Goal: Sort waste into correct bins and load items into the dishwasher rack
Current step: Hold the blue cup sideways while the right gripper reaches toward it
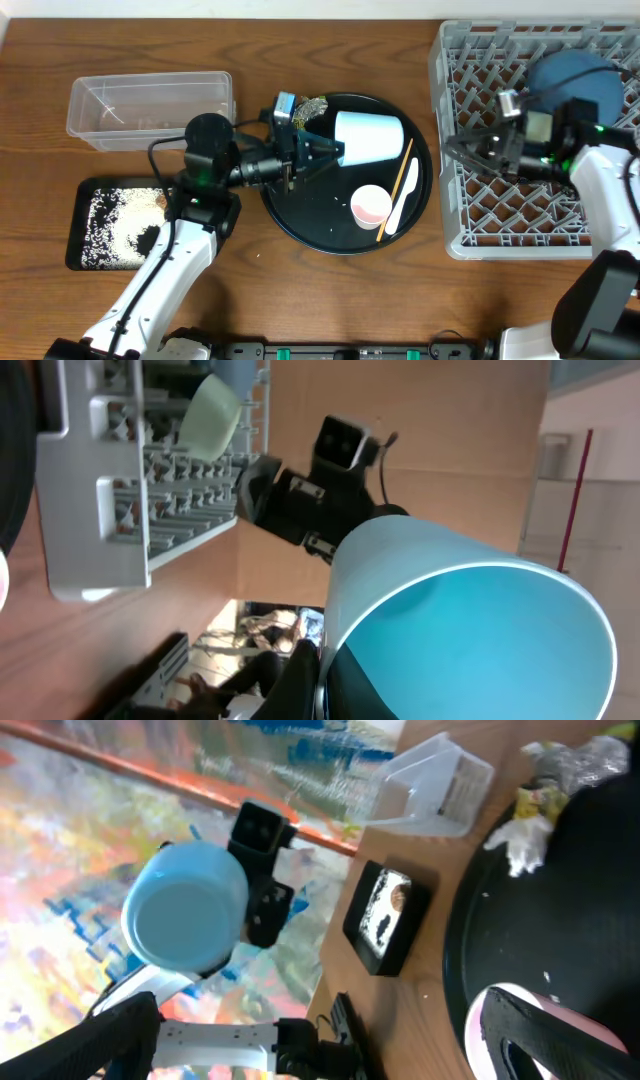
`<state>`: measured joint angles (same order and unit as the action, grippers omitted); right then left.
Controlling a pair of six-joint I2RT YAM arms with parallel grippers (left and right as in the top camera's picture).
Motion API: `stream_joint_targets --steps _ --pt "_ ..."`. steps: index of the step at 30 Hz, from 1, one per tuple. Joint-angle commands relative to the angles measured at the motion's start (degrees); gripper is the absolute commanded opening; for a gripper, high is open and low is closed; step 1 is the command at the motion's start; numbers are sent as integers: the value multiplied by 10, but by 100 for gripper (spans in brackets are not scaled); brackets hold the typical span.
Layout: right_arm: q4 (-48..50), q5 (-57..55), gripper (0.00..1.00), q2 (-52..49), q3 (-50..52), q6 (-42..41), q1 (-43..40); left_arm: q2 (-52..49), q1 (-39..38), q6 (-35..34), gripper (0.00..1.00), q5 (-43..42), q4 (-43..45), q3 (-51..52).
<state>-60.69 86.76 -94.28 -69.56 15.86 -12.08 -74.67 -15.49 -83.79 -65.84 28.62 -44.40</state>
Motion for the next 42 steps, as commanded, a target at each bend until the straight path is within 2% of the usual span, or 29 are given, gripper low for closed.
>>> stream_joint_targets --steps 1,5,16,24,38,42 --pt "41 26 99 4 -12 -104 16 3 -1 1 6 -10 1 -2" --pt "80 26 99 4 -18 -180 16 3 -1 1 6 -10 2 -1" --pt "89 26 99 9 -22 -316 49 2 -1 6 6 5 2 -1" --pt "93 26 99 24 -94 -388 88 1 -1 7 6 5 2 -1" --pt "28 26 99 59 -109 -399 124 1 -1 0 6 18 3 -1" --pt "28 25 99 59 -109 -398 131 1 -1 -18 6 18 36 -1"
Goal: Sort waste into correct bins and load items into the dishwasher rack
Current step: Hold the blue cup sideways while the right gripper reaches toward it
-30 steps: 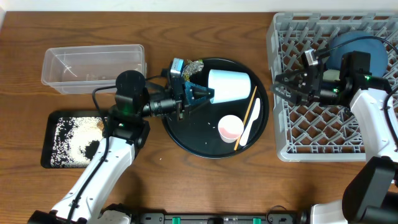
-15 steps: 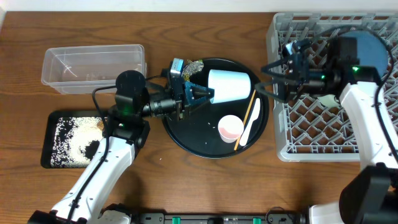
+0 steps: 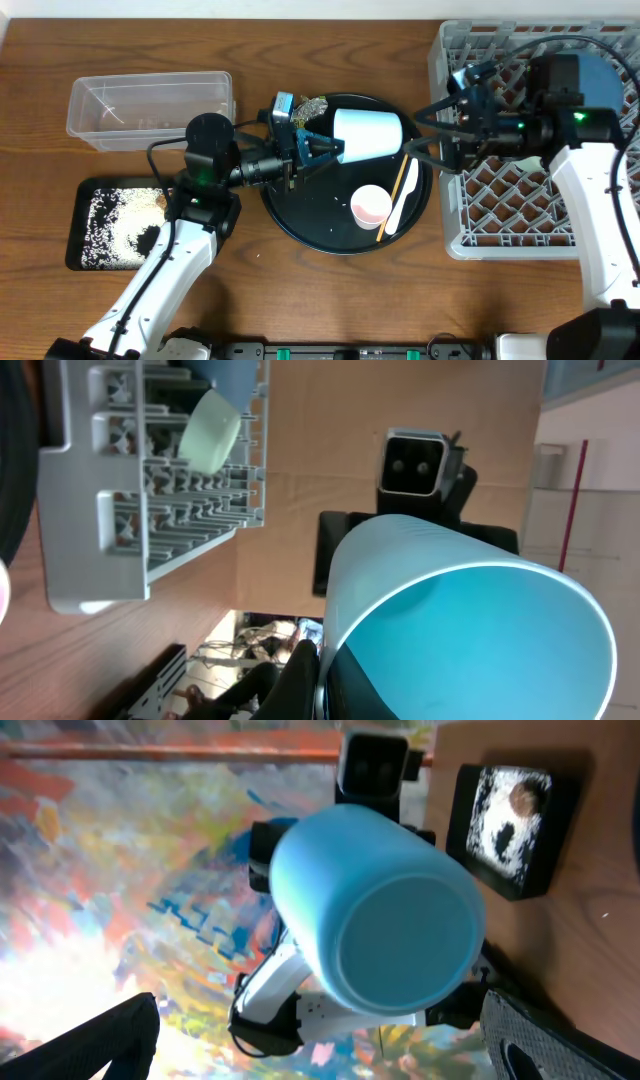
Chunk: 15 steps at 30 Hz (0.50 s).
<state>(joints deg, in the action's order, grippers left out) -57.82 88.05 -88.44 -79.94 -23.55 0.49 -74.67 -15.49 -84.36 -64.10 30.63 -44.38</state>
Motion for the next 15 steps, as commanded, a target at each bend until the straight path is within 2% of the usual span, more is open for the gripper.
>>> stream_joint_targets --steps 1,15 --pt "-1 8 99 0 -5 -4 6 1 -1 -20 6 0 26 -1" --pt "7 -9 99 0 -4 -4 12 1 -18 -47 6 5 50 -1"
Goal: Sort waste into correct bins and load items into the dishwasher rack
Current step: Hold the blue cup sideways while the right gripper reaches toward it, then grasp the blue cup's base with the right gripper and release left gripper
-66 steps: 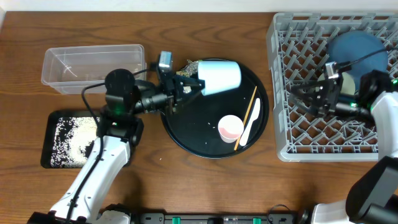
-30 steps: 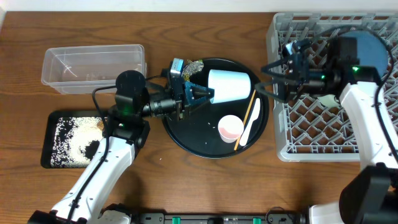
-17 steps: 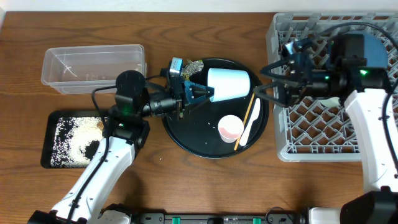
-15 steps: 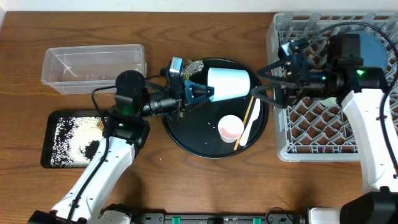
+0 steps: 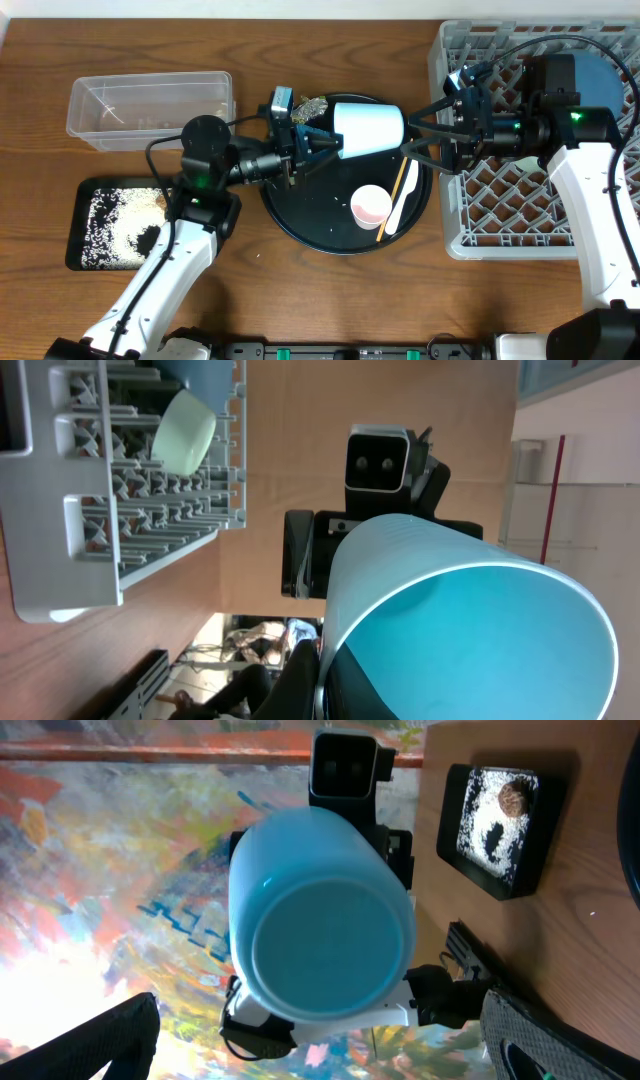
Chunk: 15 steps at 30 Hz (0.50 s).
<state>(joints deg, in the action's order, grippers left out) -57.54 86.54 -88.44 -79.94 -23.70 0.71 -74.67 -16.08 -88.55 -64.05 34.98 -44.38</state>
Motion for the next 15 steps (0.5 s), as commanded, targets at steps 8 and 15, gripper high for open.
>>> stream_joint_targets --steps 8,15 --pt "16 -2 99 0 -4 -7 19 1 -27 -8 6 24 7 -1" --pt "20 -2 99 0 -4 -8 20 1 -27 -18 6 24 29 -1"
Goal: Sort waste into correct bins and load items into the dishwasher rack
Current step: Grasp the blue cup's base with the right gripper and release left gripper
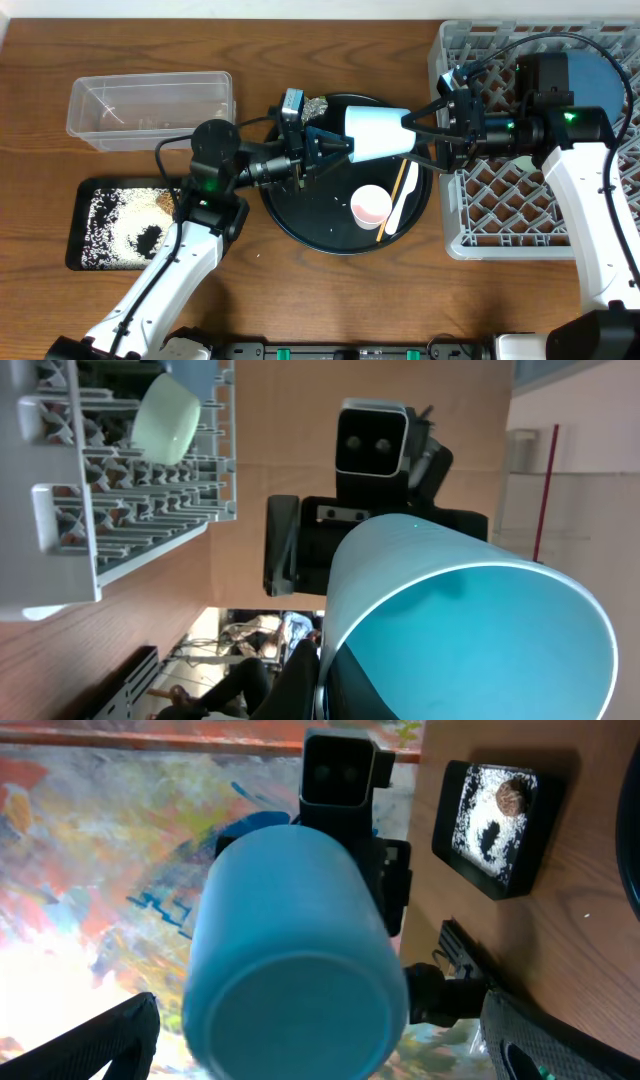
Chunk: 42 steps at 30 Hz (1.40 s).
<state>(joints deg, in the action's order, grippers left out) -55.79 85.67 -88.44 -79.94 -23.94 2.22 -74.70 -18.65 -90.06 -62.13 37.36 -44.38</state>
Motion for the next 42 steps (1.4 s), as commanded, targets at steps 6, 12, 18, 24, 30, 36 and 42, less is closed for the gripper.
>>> stream_joint_targets --steps 6,12,18,24,30,36,42 --pt "37 7 99 0 -4 -40 13 1 -18 -3 6 19 5 -1" --pt "84 7 99 0 -4 -93 27 1 -30 -3 6 37 5 -1" --pt "88 7 91 0 -4 -99 29 1 -30 -3 6 37 5 -1" --pt "88 7 86 0 -4 -100 39 1 -30 0 6 44 5 -1" --pt "89 7 85 0 -4 -108 41 -2 -30 0 6 43 5 -1" --pt "94 7 79 0 -4 -117 41 -13 -30 0 6 43 5 -1" --pt "115 7 77 0 -4 -140 41 -18 -30 0 7 43 5 -1"
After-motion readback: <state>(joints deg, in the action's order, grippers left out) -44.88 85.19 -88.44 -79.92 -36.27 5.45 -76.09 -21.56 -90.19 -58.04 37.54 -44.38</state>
